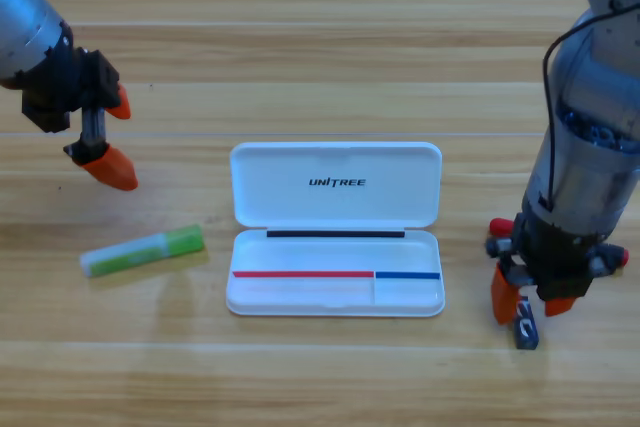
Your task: Clean up eraser and pencils
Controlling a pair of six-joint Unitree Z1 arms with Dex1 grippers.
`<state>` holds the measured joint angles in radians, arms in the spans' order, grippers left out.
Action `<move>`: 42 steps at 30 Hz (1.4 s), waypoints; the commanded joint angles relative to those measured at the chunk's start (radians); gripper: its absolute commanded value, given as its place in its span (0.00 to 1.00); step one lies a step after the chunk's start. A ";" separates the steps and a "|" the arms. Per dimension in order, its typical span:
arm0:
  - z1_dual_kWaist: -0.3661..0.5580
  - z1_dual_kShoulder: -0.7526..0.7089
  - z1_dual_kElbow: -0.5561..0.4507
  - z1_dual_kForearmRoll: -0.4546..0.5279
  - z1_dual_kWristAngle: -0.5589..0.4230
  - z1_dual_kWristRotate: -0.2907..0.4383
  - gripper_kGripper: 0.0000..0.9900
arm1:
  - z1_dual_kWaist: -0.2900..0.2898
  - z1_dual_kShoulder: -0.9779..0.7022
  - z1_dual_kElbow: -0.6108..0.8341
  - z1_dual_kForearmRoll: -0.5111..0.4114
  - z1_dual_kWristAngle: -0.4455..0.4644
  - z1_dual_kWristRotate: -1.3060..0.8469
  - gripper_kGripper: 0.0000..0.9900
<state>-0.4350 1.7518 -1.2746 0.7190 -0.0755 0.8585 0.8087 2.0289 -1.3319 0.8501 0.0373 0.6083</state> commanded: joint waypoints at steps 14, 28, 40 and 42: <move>-0.082 0.147 0.144 -0.159 0.025 0.004 0.87 | 0.001 -0.021 -0.055 0.142 -0.086 -0.404 0.00; -0.082 0.216 0.224 -0.297 0.029 -0.003 0.85 | 0.044 0.004 -0.265 0.353 0.021 -1.248 0.00; -0.082 0.227 0.262 -0.337 0.023 -0.004 0.72 | 0.109 0.185 -0.481 0.351 0.038 -1.384 0.00; -0.082 0.222 0.262 -0.337 0.023 -0.004 0.68 | 0.116 0.209 -0.512 0.351 0.038 -1.391 0.00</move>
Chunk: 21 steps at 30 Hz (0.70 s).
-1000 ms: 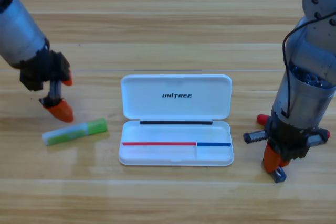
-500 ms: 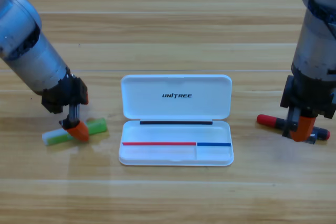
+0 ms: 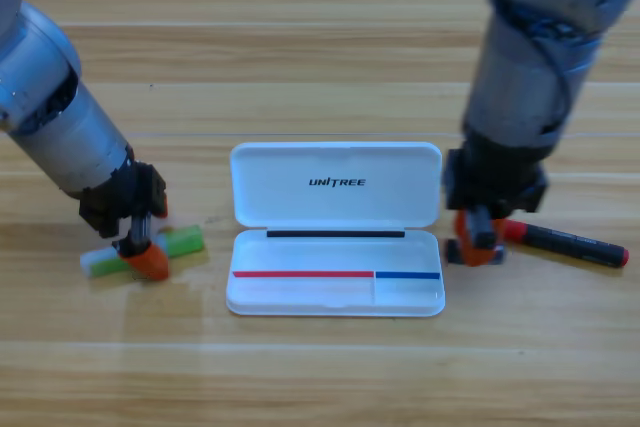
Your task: Clean up eraser and pencils
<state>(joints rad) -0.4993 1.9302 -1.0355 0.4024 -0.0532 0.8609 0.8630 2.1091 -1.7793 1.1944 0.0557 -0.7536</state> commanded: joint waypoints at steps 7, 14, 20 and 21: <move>-0.018 0.029 0.017 -0.020 0.004 0.001 0.43 | 0.071 0.203 -0.144 0.007 0.012 -0.033 0.00; -0.018 0.006 0.005 -0.008 0.012 0.003 0.10 | 0.071 0.243 -0.164 0.007 -0.005 -0.033 0.00; -0.018 -0.031 0.003 -0.001 0.013 -0.003 0.00 | 0.071 0.261 -0.180 0.007 -0.014 -0.033 0.00; -0.018 -0.037 0.003 0.004 0.013 0.001 0.00 | 0.071 0.262 -0.180 0.007 -0.016 -0.033 0.00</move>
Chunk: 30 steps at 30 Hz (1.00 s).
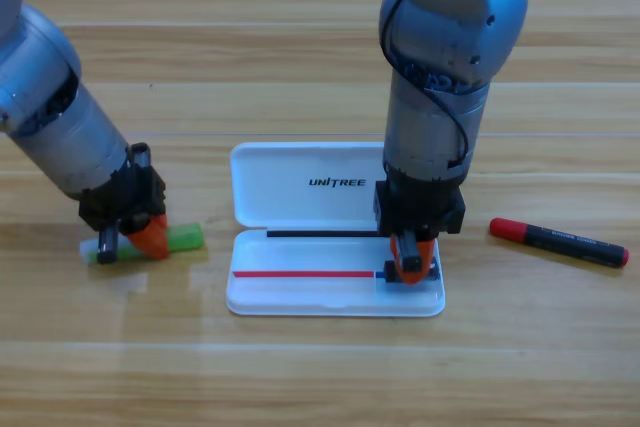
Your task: Clean up eraser and pencils
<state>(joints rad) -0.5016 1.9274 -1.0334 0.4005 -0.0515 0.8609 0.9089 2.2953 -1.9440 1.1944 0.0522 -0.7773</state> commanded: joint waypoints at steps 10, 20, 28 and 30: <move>-0.015 -0.065 -0.027 0.063 0.015 0.029 0.00 | 0.025 0.087 -0.026 0.005 -0.026 -0.008 0.00; -0.015 -0.103 -0.056 0.129 0.007 0.033 0.00 | 0.025 0.085 -0.026 0.005 -0.023 -0.008 0.00; -0.015 -0.131 -0.093 0.184 0.005 0.035 0.00 | 0.025 0.076 -0.026 0.005 -0.019 0.000 0.00; -0.015 -0.131 -0.094 0.184 0.005 0.035 0.00 | 0.025 0.067 -0.024 0.005 -0.014 0.004 0.52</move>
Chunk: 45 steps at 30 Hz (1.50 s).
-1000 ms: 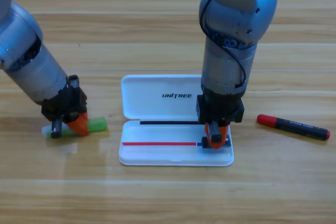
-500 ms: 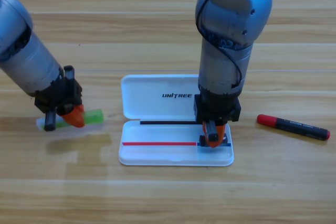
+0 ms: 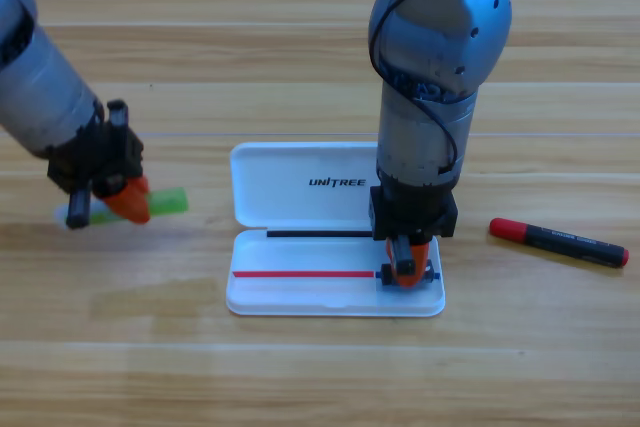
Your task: Clean up eraser and pencils
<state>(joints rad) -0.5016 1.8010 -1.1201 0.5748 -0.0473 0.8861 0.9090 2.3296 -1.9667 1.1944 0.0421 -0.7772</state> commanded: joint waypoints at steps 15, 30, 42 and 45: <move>-0.015 -0.081 -0.084 0.142 -0.036 0.002 0.00 | 0.025 -0.165 0.108 0.024 0.008 0.004 0.92; -0.281 -0.080 -0.317 0.330 -0.034 -0.133 0.00 | -0.165 -0.464 0.519 -0.056 -0.070 0.006 0.92; -0.365 0.175 -0.310 0.191 0.020 -0.144 0.00 | -0.352 -0.233 0.514 -0.289 -0.110 -0.030 0.92; -0.367 0.222 -0.317 0.172 0.037 -0.148 0.00 | -0.354 -0.174 0.488 -0.289 -0.105 -0.040 0.91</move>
<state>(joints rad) -0.8423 1.9197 -1.4392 0.7734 -0.0355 0.7515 0.6012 2.0253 -1.4654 0.9268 -0.0558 -0.8033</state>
